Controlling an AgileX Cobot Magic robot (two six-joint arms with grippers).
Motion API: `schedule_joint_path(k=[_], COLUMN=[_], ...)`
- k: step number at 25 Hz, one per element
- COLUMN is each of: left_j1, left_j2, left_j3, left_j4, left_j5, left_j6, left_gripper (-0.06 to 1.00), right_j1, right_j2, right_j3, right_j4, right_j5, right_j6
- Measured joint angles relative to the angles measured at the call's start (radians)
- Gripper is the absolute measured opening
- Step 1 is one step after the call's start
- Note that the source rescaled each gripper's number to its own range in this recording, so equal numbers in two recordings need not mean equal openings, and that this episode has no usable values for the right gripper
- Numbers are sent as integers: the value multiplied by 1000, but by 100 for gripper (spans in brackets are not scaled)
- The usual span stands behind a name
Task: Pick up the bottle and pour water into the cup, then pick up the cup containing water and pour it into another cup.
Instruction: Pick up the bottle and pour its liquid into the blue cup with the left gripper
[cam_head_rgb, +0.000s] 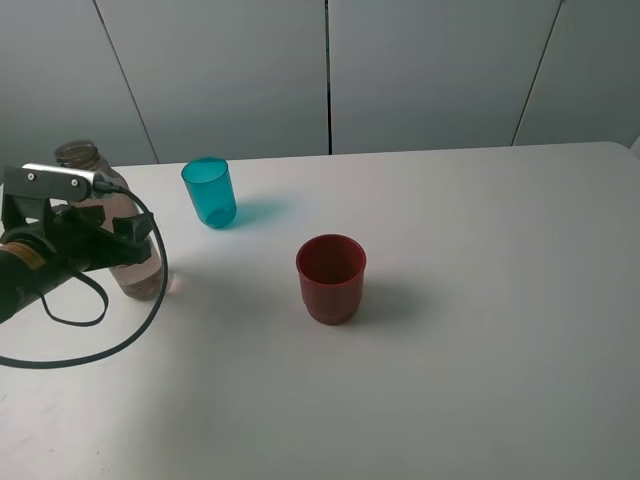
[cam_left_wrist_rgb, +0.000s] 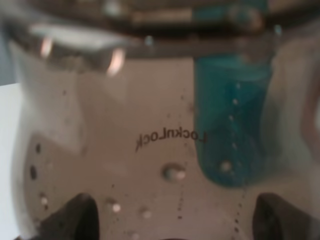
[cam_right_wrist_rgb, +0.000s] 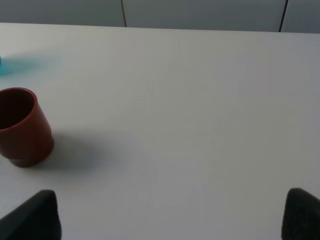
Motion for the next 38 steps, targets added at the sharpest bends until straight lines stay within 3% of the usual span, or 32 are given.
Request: schedule_joint_path(k=[6, 12, 18, 24, 26, 32, 38], left_j1=[0, 15, 57, 102, 120, 130, 130], left_j2=[-54, -164, -176, -171, -162, -154, -135], left_j3=[-9, -132, -293, -486, -537, -561, -561], left_j4=[-10, -19, 33, 235, 257, 441, 701], left_j5=[50, 376, 670, 973, 1056, 1073, 1085], left_j6=[-2, 71, 92, 92, 92, 92, 73], left_gripper=[24, 24, 24, 24, 24, 24, 24], right_j1=[0, 0, 0, 0, 0, 0, 0], right_j2=[0, 0, 0, 0, 0, 0, 0], right_j3=[0, 0, 0, 0, 0, 0, 0], right_j4=[0, 0, 0, 0, 0, 0, 0], right_j5=[0, 0, 0, 0, 0, 0, 0], right_j6=[0, 0, 0, 0, 0, 0, 0])
